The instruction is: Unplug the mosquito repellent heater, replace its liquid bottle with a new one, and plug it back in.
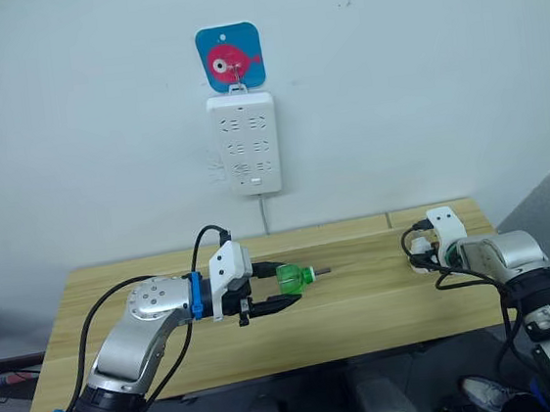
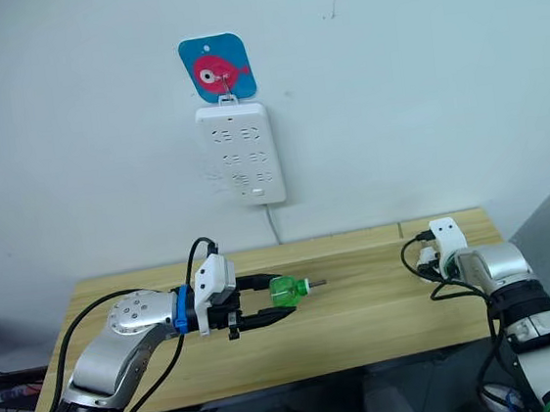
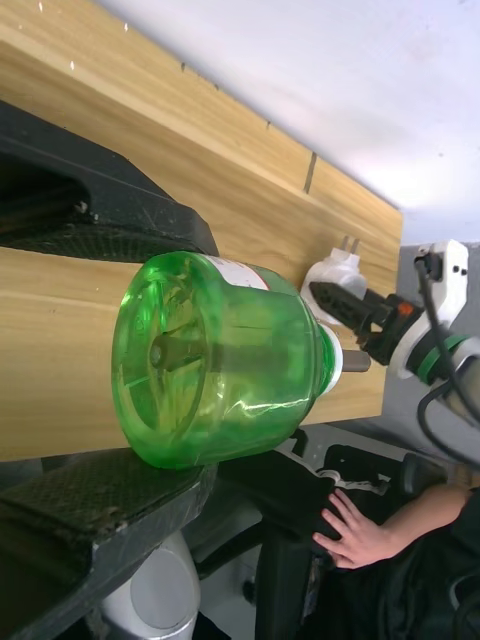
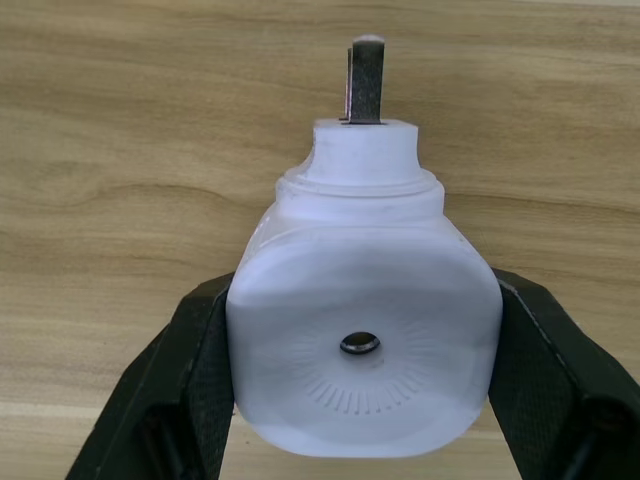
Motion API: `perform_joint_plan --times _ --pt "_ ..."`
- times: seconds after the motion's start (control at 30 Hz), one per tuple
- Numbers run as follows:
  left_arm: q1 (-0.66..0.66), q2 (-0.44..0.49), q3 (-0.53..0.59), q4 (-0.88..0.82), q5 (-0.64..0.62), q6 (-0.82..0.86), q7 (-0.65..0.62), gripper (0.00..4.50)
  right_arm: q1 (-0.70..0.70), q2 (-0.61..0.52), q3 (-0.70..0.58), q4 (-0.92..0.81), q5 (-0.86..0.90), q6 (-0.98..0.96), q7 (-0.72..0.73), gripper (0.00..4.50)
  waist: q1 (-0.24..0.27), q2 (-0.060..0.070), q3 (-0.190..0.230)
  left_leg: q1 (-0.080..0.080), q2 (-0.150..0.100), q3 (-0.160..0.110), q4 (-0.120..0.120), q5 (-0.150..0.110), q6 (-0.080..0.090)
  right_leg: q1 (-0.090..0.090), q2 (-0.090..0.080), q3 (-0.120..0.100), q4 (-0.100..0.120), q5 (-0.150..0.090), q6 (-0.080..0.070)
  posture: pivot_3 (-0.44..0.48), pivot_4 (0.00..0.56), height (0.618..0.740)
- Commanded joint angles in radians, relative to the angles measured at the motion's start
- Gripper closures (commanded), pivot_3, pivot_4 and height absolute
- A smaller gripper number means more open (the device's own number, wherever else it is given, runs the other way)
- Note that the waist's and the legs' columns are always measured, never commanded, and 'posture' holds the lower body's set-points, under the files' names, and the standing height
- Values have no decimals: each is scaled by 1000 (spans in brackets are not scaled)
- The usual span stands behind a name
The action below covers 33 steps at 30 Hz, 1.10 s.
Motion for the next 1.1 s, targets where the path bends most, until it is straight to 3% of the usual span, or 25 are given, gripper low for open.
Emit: perform_joint_plan --times 0.03,0.1,0.27,0.53,0.67,0.8,0.87,1.0,1.1 --pt "-11 -8 7 -24 2 -24 7 2214 -9 16 -61 9 -14 18 15 537 0 0 1 0 0 0 0 0 0 0 0 0 0 0 0 -70 196 740" --pt "-13 -11 6 -18 5 -27 6 2214 -3 15 -85 -24 -14 33 20 0 0 2 2 0 0 1 0 0 0 0 0 1 0 0 0 -79 192 740" --pt "-16 -19 5 -2 10 -35 3 2214 79 -29 -161 -258 13 128 29 0 1 3 3 0 0 0 0 0 0 -1 0 0 0 0 0 -95 187 740" --pt "-20 -69 45 21 -35 4 48 2214 347 -134 -371 -906 166 356 107 0 0 4 3 -1 0 -2 -1 0 0 0 -1 -2 0 0 0 -124 174 740" --pt "-20 -129 68 -5 -94 60 102 2214 388 -27 -550 -1169 426 461 198 0 -9 3 4 -1 1 0 -1 0 0 0 2 0 -1 -3 5 -144 166 740" --pt "-31 -204 76 -42 -150 109 173 2214 393 192 -661 -1272 628 408 112 0 -11 2 3 1 2 0 0 0 -1 1 5 0 0 -3 5 -170 154 740" --pt "-41 -241 80 -55 -157 117 215 2214 413 265 -654 -1314 647 346 64 0 -15 2 3 0 2 0 0 0 -1 1 4 1 0 -3 5 -182 150 740" --pt "-58 -285 75 -64 -153 114 259 2214 432 392 -617 -1267 923 273 -148 0 -25 1 2 0 0 1 1 0 -1 1 4 2 0 -2 3 -202 141 740" --pt "-62 -291 57 -72 -148 103 254 2214 428 435 -541 -1235 1029 186 -280 0 -36 1 2 0 0 1 0 0 -1 0 2 2 0 0 1 -202 141 740"
